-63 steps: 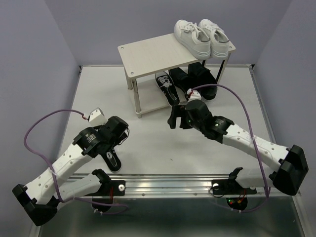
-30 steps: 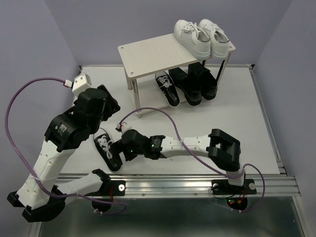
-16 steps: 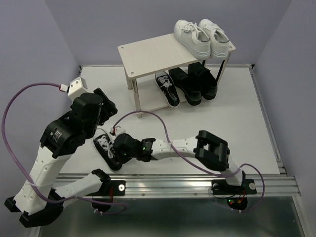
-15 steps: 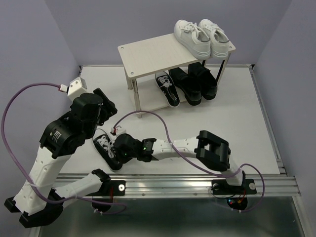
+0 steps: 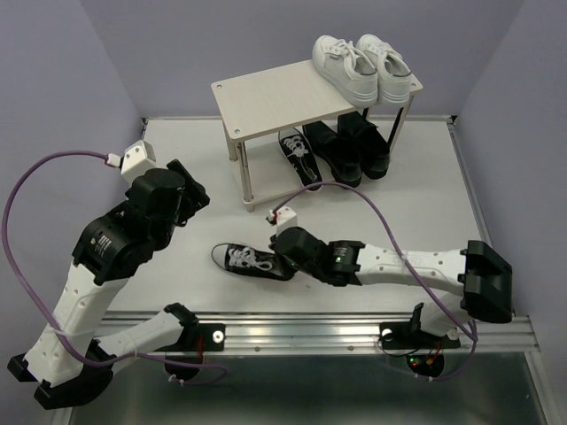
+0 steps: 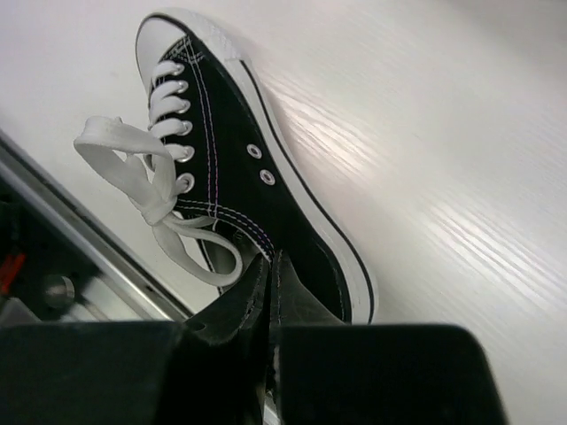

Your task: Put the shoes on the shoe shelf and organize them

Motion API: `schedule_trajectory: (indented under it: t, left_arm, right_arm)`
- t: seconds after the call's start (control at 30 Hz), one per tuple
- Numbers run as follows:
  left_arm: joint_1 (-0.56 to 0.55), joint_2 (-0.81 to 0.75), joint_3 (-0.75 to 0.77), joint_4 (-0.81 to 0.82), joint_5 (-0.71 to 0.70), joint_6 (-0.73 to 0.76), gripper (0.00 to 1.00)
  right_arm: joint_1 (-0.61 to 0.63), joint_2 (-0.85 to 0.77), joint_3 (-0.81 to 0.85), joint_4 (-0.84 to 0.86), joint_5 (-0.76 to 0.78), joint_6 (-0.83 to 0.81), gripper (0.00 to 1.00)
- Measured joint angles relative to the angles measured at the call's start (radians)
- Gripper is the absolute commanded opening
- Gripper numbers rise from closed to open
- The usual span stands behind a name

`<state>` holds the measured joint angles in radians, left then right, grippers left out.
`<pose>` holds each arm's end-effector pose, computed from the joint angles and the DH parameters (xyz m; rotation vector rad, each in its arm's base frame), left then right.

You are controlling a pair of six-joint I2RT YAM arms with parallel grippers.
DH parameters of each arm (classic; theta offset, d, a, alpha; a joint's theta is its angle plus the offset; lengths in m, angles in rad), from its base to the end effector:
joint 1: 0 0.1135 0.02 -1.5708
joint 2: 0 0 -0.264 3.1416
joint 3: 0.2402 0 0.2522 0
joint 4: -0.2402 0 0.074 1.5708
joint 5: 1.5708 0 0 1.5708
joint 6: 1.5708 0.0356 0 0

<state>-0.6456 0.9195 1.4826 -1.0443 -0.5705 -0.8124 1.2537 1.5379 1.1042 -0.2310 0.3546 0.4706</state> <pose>0.1132 -0.0612 0.4568 -0.5099 1.9223 -0.3621 0.1188 0.3224 0.2626 -0.6736 2.1432 0.5662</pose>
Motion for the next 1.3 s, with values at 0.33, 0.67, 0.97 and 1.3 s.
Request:
schedule_trajectory:
  t: [0.33, 0.67, 0.97, 1.3]
  left_arm:
    - [0.0, 0.008, -0.051, 0.034, -0.002, 0.003, 0.75]
    - [0.0, 0.058, -0.082, 0.084, 0.027, 0.013, 0.75]
    - [0.0, 0.06, -0.082, 0.099, 0.033, 0.03, 0.75]
    - [0.0, 0.056, -0.105, 0.106, 0.04, 0.038, 0.75]
  right_arm:
    - [-0.03, -0.209, -0.278, -0.103, 0.05, 0.053, 0.21]
    - [-0.031, -0.215, -0.274, -0.166, 0.065, 0.081, 0.65]
    - [-0.031, -0.217, -0.192, -0.214, -0.009, 0.032, 0.75]
    - [-0.031, -0.09, -0.185, -0.211, -0.12, -0.019, 0.74]
